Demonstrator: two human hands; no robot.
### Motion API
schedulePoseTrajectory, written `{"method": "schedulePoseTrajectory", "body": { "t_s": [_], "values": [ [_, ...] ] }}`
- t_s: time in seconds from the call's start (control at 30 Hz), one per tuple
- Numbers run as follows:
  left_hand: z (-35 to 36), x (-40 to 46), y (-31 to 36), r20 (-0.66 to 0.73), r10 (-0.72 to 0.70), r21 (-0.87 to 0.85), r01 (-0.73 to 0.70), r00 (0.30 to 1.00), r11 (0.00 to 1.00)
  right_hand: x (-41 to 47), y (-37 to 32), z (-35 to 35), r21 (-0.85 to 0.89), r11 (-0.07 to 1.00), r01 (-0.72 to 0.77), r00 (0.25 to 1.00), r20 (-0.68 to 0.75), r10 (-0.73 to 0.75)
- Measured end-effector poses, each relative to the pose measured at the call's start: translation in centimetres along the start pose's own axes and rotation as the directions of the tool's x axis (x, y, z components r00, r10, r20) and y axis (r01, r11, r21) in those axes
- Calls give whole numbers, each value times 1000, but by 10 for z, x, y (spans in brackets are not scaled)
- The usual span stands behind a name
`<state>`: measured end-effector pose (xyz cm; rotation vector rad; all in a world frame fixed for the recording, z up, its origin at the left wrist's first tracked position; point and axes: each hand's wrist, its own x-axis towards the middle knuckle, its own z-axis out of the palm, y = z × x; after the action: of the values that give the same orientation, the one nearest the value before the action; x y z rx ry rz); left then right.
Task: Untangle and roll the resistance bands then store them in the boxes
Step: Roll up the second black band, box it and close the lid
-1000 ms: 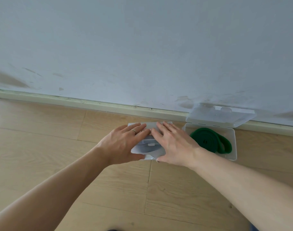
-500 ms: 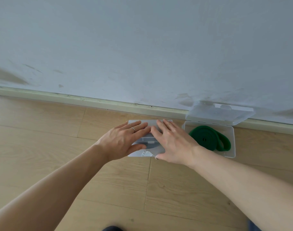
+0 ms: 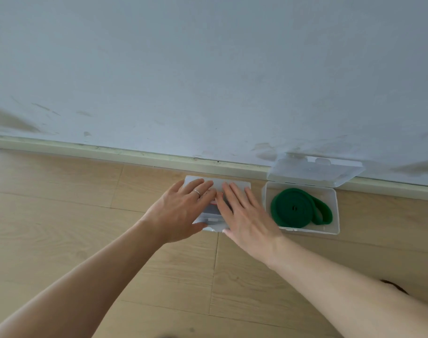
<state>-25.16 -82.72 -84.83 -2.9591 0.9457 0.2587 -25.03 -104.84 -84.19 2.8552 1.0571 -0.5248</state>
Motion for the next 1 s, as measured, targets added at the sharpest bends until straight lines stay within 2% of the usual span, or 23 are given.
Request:
{"method": "schedulePoseTrajectory", "body": {
  "t_s": [0.07, 0.23, 0.3, 0.37, 0.5, 0.57, 0.63, 0.7, 0.77, 0.83, 0.87, 0.93, 1.0],
  "values": [
    [-2, 6, 0, 10, -19, 97, 18, 1000, 995, -6, 2, 6, -12, 999, 39, 998, -57, -40],
    [-1, 19, 4, 8, -30, 260, 26, 1000, 965, -6, 15, -2, -55, 996, 70, 997, -23, -72],
    [-3, 23, 4, 20, -15, 278, 9, 1000, 961, -4, 19, -1, -34, 997, 74, 997, -19, -75],
    [-3, 24, 1, 8, 8, 297, -10, 1000, 955, -3, 20, 5, -22, 997, 76, 994, -81, -77],
    [1, 26, 2, -34, 21, 290, -10, 999, 957, -1, 16, 9, -40, 999, 38, 999, -14, -38],
    [-6, 30, 5, 20, -11, 262, 5, 1000, 965, 1, 15, 4, -16, 999, 33, 999, -4, -33],
    [-18, 38, 13, 120, -55, 256, 23, 991, 967, 1, 16, -3, 80, 996, 36, 999, -23, -34],
    [-32, 50, 24, 196, -104, 240, 56, 975, 969, -3, 22, -16, 203, 979, 4, 990, -138, 25],
    [-51, 65, 35, 227, -167, 158, 133, 960, 978, -13, 36, -31, 241, 970, -41, 940, -320, 119],
    [-72, 81, 43, 210, -236, -111, 263, 949, 958, -28, 62, -41, 254, 961, -107, 847, -483, 222],
    [-79, 90, 48, 186, -254, -271, 298, 949, 916, -37, 76, -46, 264, 951, -160, 803, -526, 281],
    [-93, 105, 65, 151, -257, -491, 297, 955, 819, -55, 105, -52, 290, 918, -271, 747, -538, 391],
    [-103, 119, 86, 137, -268, -592, 296, 954, 749, -70, 129, -50, 306, 882, -358, 751, -468, 467]
  ]
}}
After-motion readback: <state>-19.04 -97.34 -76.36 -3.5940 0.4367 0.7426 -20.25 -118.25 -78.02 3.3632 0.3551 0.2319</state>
